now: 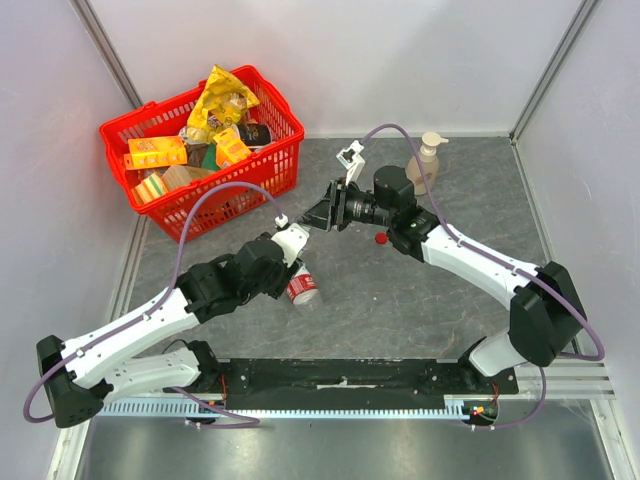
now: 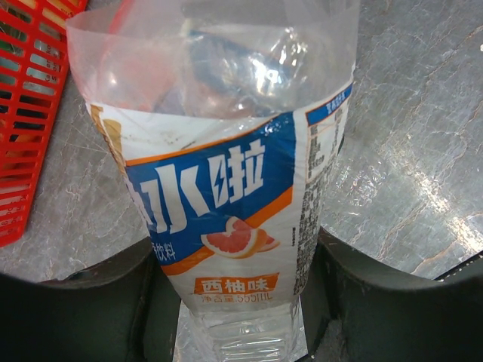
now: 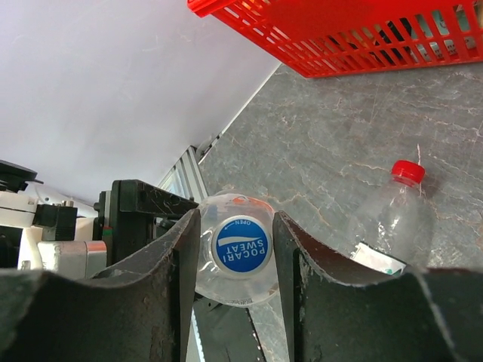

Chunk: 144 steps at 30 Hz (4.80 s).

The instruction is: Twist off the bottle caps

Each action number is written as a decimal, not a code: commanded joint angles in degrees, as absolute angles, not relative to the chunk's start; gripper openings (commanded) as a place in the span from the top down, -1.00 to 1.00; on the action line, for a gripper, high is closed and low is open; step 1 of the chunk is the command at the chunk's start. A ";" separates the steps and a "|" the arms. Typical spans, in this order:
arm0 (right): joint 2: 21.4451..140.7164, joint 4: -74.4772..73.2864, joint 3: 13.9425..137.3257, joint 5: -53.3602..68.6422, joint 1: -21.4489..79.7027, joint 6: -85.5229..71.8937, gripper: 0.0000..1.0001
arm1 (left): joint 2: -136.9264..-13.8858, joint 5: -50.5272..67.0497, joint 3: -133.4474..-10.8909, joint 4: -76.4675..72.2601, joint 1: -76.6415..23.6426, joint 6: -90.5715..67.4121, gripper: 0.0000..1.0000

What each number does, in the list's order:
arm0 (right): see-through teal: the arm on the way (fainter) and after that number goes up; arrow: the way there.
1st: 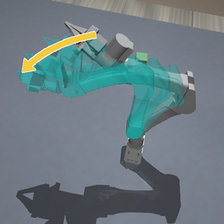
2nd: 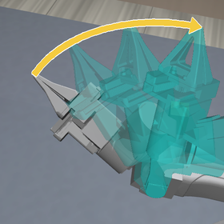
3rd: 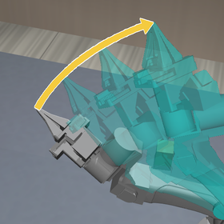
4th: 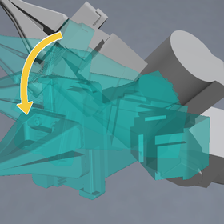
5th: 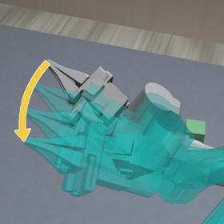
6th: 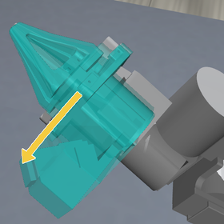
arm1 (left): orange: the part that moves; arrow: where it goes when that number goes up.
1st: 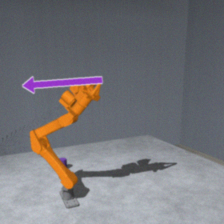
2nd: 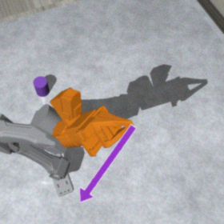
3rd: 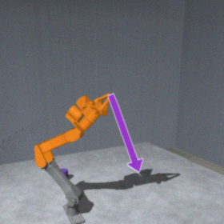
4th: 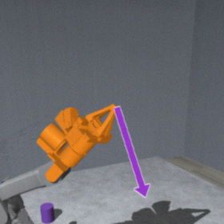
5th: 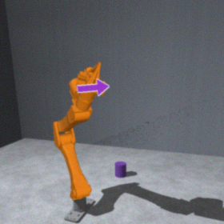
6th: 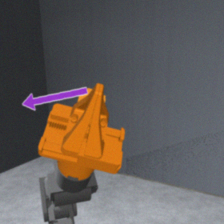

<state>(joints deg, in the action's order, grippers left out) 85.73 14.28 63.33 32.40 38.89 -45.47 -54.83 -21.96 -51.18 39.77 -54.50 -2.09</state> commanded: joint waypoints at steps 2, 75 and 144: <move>86.13 16.00 62.93 33.66 39.29 -45.70 0.04 | -54.58 -21.80 -51.24 38.76 -54.67 -2.99 0.92; 65.83 38.78 53.08 64.96 39.29 -32.36 1.00 | -45.44 38.76 -54.93 28.21 -54.67 -3.08 0.97; 82.18 16.26 63.72 31.64 41.31 -38.85 -0.23 | -52.12 -18.19 -50.71 39.02 -54.67 -5.19 0.96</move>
